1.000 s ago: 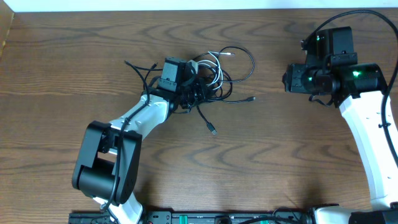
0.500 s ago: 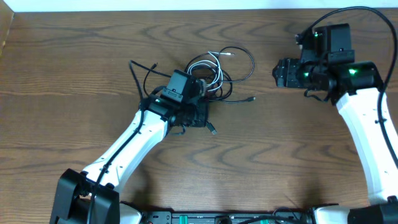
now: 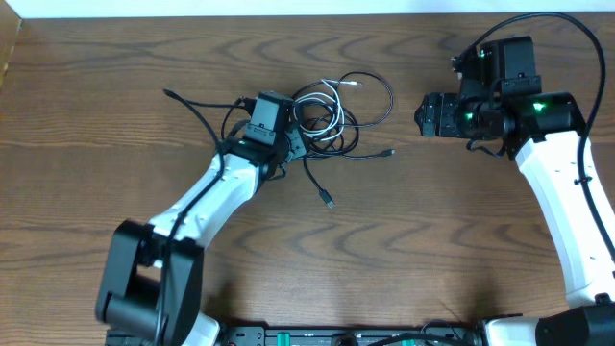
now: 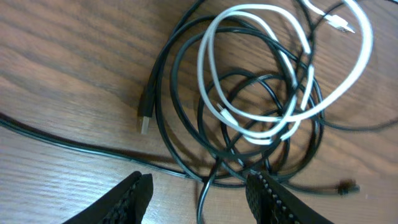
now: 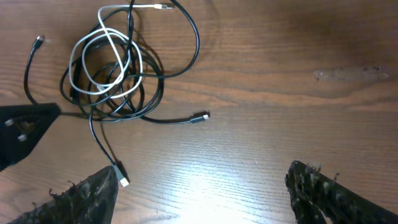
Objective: Untangle cables
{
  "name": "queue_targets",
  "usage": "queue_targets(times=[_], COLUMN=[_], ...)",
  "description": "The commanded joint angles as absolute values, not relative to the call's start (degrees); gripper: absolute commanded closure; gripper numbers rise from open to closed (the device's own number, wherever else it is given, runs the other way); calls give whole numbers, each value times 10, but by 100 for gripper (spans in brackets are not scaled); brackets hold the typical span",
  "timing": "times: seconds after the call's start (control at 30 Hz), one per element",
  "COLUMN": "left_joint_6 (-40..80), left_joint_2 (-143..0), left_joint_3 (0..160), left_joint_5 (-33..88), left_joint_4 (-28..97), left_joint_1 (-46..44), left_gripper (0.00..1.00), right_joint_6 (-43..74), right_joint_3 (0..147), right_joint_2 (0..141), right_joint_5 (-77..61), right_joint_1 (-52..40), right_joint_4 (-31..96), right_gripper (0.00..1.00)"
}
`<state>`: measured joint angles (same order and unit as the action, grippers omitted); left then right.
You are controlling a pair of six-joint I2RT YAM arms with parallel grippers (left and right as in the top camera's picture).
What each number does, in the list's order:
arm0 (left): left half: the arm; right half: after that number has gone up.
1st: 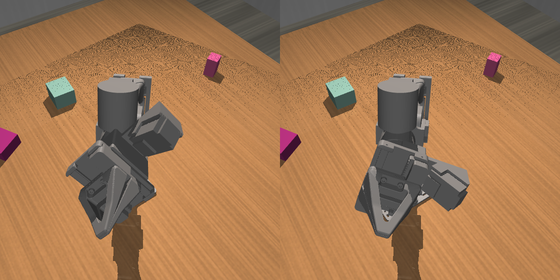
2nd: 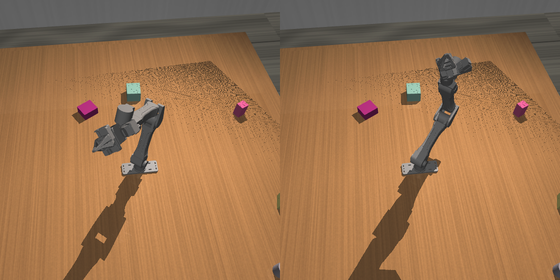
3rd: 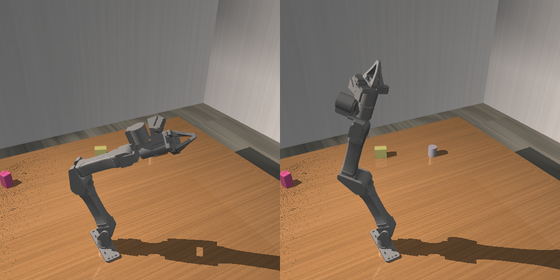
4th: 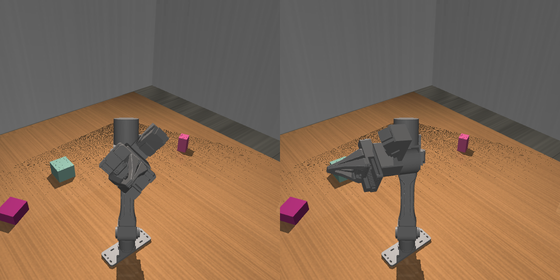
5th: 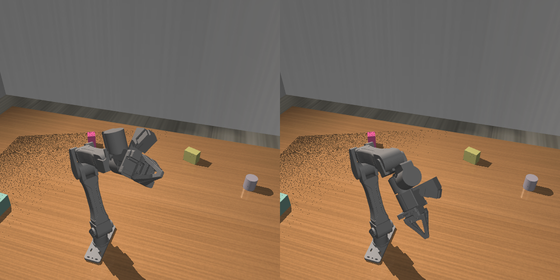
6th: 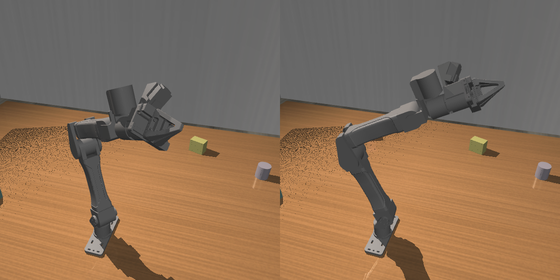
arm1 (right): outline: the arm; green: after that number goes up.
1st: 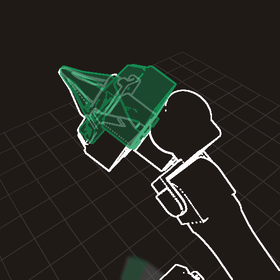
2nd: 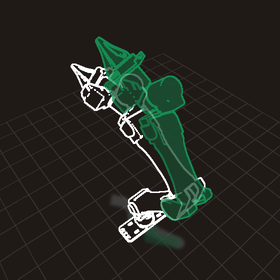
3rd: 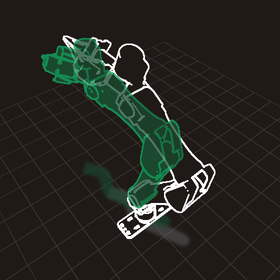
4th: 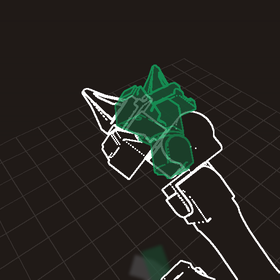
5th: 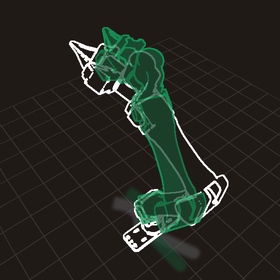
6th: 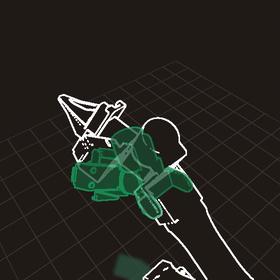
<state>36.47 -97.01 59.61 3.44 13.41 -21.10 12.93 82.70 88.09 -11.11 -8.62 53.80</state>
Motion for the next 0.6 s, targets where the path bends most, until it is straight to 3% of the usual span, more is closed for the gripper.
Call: queue_targets(times=[0.0,0.3,0.33,0.4,0.43,0.57], left_joint_6=[434,434,434,430,419,351], left_joint_2=[-1010,-1064,-1068,-1067,-1066,-1051], left_joint_3=[600,600,600,600,600,600], left_joint_5=[29,39,45,66,83,144], left_joint_4=[100,50,50,50,50,88], left_joint_1=[-209,-209,-209,-209,-209,-212], left_gripper=[46,48,52,88,93,93], right_joint_6=[126,126,126,126,126,126], right_joint_3=[835,835,835,835,835,835], right_joint_2=[880,880,880,880,880,880], right_joint_5=[-116,-116,-116,-116,-116,-116], right_joint_1=[-88,-88,-88,-88,-88,-88], right_joint_4=[547,555,556,556,556,555], right_gripper=[17,18,18,18,18,16])
